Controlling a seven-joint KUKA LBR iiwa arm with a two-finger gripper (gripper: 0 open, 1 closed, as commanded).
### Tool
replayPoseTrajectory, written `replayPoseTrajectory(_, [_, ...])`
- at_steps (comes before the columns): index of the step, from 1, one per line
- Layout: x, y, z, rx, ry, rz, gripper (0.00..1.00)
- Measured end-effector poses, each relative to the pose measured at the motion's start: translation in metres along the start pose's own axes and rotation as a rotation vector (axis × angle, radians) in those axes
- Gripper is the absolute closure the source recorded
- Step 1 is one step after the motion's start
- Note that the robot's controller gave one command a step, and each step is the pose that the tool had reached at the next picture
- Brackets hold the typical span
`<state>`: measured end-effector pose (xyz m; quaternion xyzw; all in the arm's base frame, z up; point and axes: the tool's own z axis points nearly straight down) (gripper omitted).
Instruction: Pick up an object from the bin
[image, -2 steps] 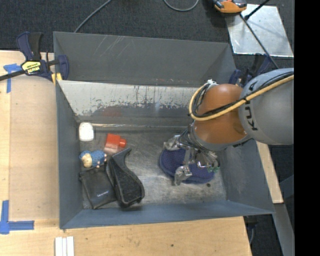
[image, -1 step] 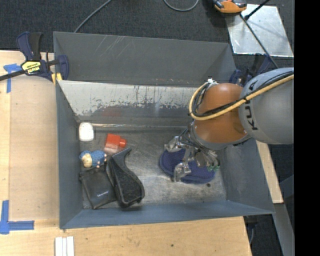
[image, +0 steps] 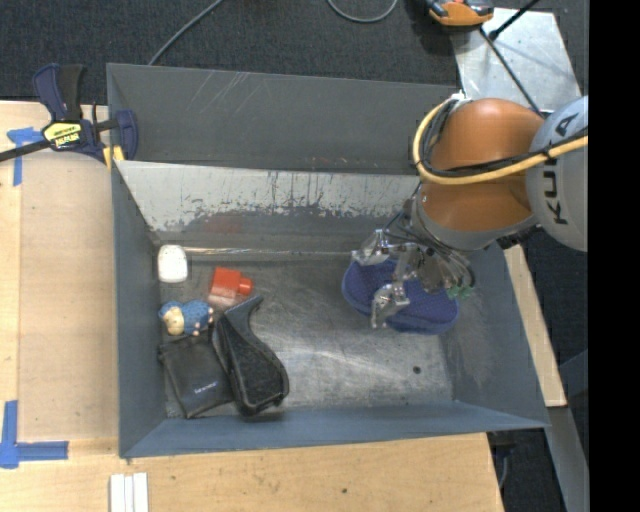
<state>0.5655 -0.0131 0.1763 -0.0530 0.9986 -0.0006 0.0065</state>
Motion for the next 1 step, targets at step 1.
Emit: replayPoseTrajectory(1, [0.0118, -0.0022, -0.2479, 0.001, -0.001, -0.013, 1.00])
